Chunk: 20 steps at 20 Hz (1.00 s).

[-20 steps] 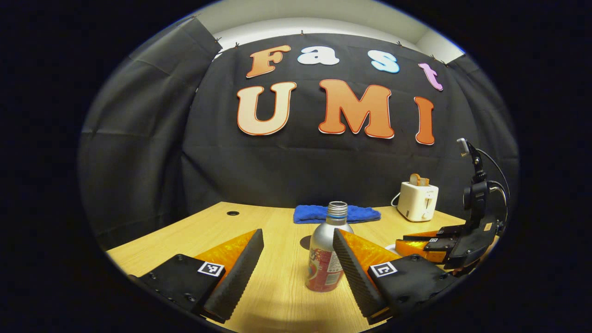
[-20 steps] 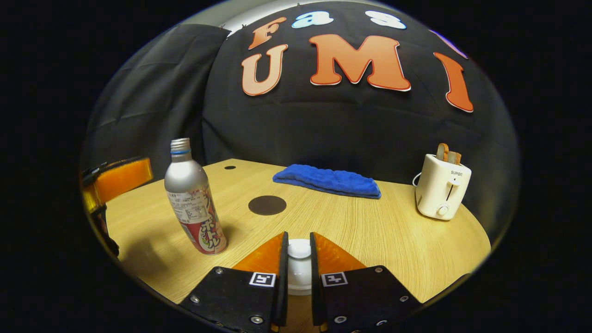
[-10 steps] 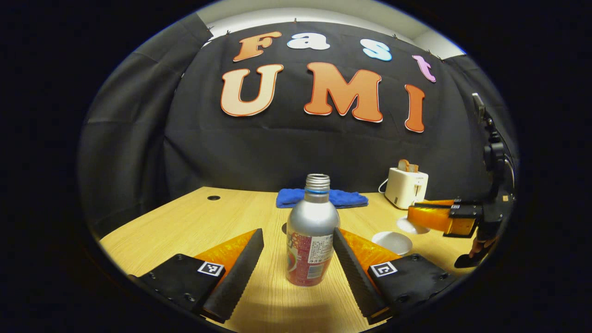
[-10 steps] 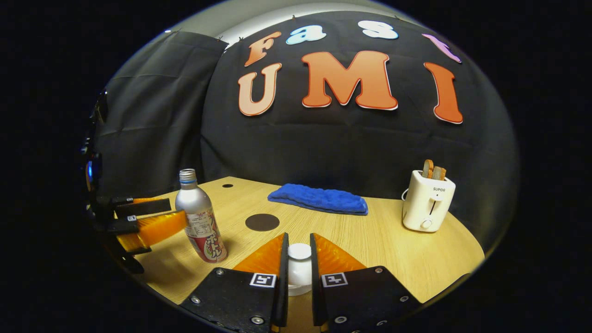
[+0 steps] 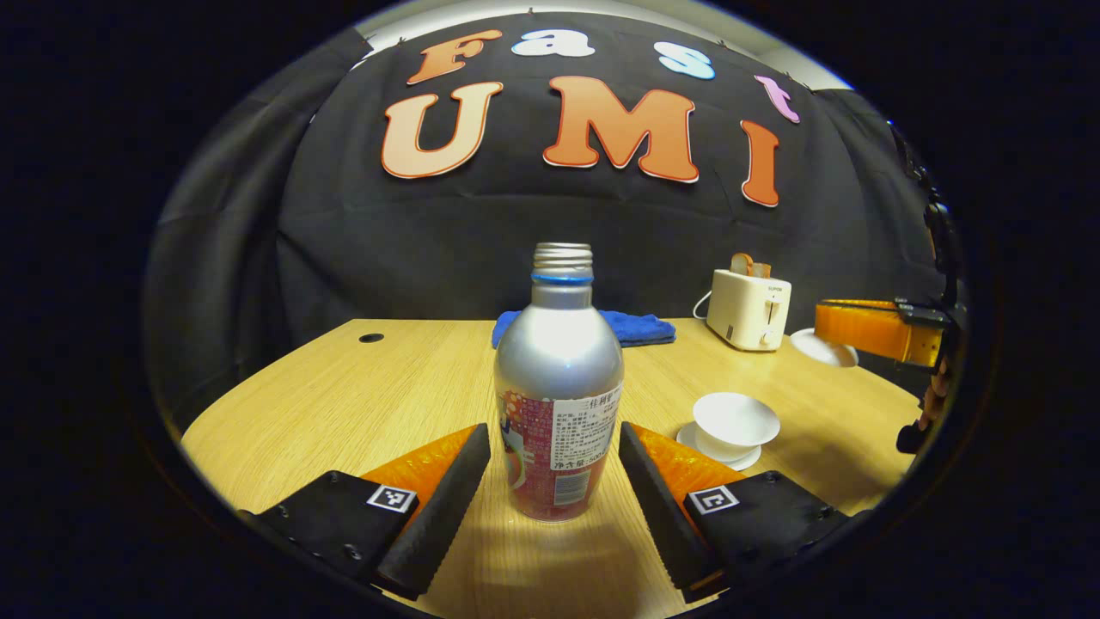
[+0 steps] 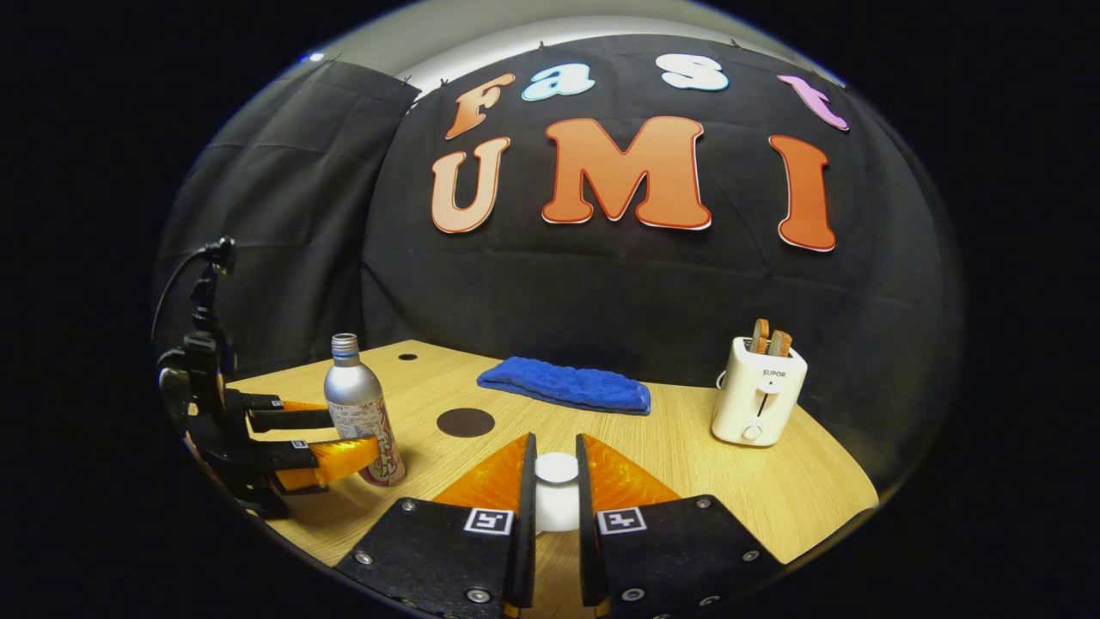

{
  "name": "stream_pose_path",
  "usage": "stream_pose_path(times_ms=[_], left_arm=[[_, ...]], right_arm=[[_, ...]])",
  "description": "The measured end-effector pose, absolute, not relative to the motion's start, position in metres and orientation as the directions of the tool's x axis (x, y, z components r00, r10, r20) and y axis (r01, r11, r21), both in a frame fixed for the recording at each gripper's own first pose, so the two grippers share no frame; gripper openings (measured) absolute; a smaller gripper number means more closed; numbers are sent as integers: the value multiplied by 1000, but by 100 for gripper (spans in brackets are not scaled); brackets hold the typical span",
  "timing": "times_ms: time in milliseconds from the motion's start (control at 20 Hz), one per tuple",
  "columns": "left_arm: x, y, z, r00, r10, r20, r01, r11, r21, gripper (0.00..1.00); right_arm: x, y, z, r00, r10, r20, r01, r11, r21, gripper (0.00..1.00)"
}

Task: Open the teacup lid with one hand, grasp the water bottle and pour water into the teacup with the other hand; after pouring, place the water bottle on the coaster and then close the teacup lid.

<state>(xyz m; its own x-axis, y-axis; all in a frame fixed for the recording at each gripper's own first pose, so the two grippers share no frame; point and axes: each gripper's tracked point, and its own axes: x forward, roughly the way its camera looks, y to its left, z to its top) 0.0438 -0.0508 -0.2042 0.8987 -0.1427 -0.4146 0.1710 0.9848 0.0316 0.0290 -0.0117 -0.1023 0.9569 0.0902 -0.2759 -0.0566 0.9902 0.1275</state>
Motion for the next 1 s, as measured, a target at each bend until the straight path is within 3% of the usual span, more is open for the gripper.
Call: stream_pose_path(times_ms=[150,250,550,600,650,1000], left_arm=[[49,-49,-205,898,-139,-418,175,983,50,99],[52,-49,-204,897,-127,-424,168,984,61,84],[60,-40,-197,903,-80,-421,162,974,161,80],[62,-40,-194,908,-71,-413,159,970,183,87],[62,-39,-192,911,-60,-408,155,967,203,80],[66,-35,-183,926,17,-378,159,890,428,80]], right_arm=[[23,-21,-99,959,71,-273,-39,992,120,22],[20,-29,-97,962,57,-269,-25,992,121,22],[9,-45,-91,967,28,-255,1,994,112,22],[6,-47,-91,967,24,-254,3,994,106,22],[5,-49,-90,968,18,-251,7,995,100,22],[-3,-69,-78,974,-19,-225,43,994,101,22]])
